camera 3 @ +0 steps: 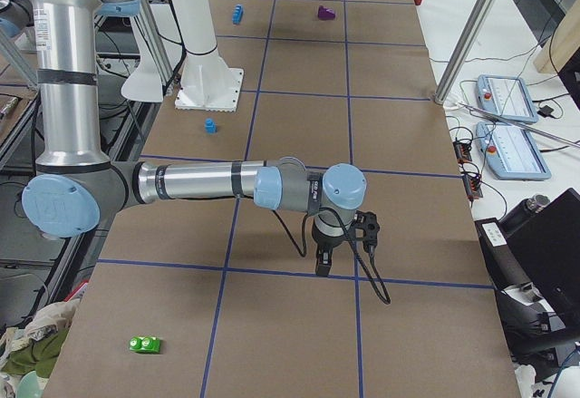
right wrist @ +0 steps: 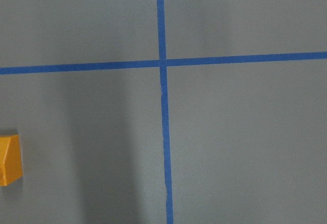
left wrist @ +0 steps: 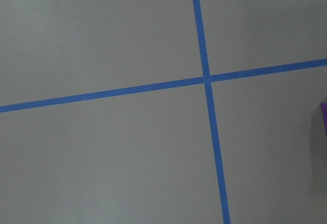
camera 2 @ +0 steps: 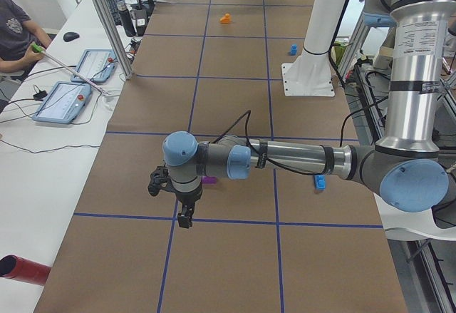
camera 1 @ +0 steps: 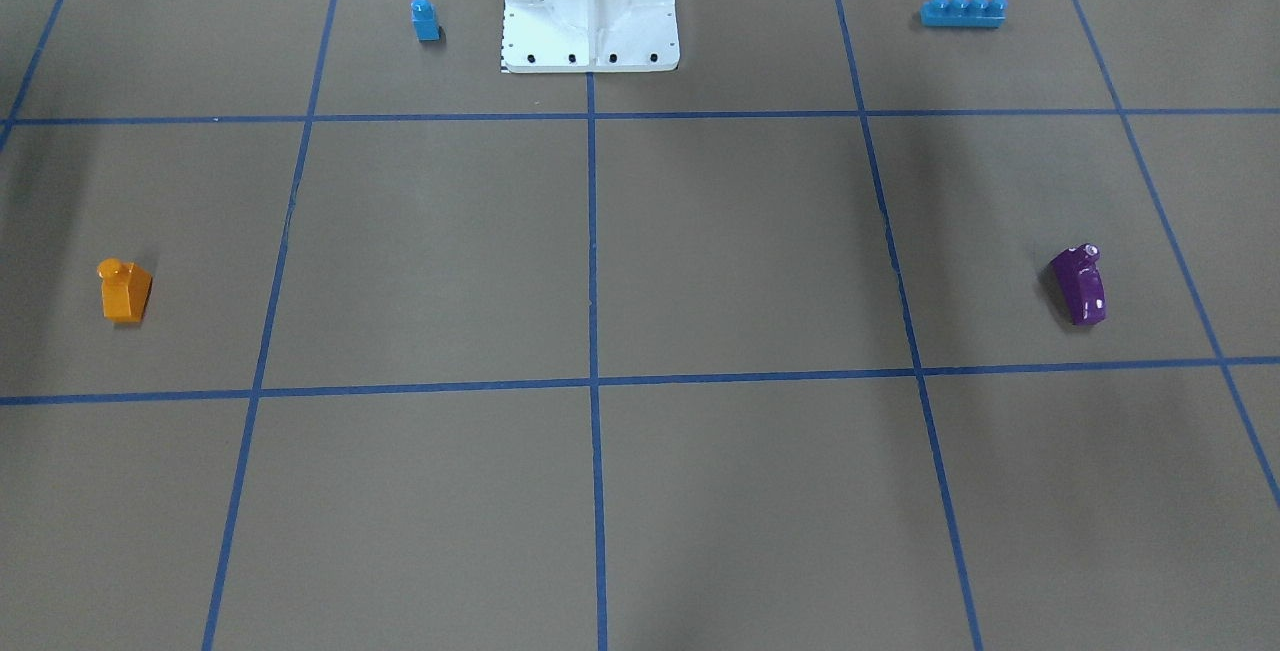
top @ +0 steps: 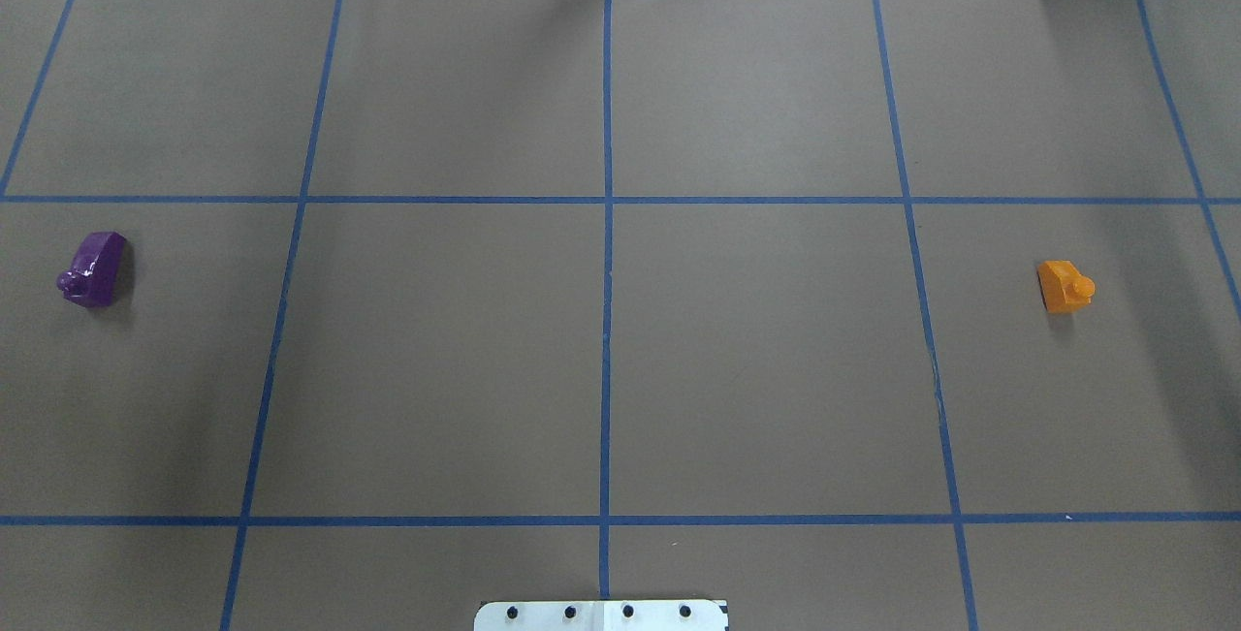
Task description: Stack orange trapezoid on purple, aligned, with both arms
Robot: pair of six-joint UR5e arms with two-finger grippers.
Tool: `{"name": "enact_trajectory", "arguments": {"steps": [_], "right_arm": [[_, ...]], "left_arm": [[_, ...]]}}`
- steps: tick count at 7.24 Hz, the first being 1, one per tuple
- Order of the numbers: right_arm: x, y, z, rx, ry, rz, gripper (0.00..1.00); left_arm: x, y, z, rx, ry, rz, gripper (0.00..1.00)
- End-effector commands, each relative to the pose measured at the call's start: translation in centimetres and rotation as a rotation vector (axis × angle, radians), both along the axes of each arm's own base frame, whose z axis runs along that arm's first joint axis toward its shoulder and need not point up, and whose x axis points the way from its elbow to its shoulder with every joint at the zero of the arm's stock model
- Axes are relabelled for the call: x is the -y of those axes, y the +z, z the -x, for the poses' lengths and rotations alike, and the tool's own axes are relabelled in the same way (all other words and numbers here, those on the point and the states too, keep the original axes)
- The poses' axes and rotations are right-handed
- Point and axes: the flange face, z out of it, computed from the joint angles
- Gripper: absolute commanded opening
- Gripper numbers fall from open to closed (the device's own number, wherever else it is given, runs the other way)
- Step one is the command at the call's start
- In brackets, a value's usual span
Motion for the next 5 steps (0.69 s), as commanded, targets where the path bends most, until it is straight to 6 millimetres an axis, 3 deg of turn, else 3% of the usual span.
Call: {"name": "enact_trajectory", "arguments": {"steps": [1, 2, 3, 4, 5], "right_arm": [[0.2, -0.5, 0.0, 0.007, 0.002, -0.010, 1.00], [0.3, -0.5, 0.1, 0.011, 0.003, -0.009, 1.00], [1.1, -1.8, 0.2, 0.027, 0.006, -0.031, 1.00], [1.2, -4.0, 0.2, 0.027, 0.006, -0.074, 1.00], [1.1, -4.3, 0.2, 0.030, 0.009, -0.078, 1.00]], "left_arm": [[-0.1, -0.5, 0.0, -0.001, 0.000, -0.009, 1.00], [0.1, -1.7, -0.1, -0.009, -0.009, -0.017, 1.00], [0.2, -3.0, -0.3, -0.016, -0.004, -0.053, 1.00], [1.0, -4.7, -2.7, -0.018, 0.024, -0.085, 1.00], [1.7, -6.0, -5.0, -0.034, -0.028, -0.044, 1.00]]}}
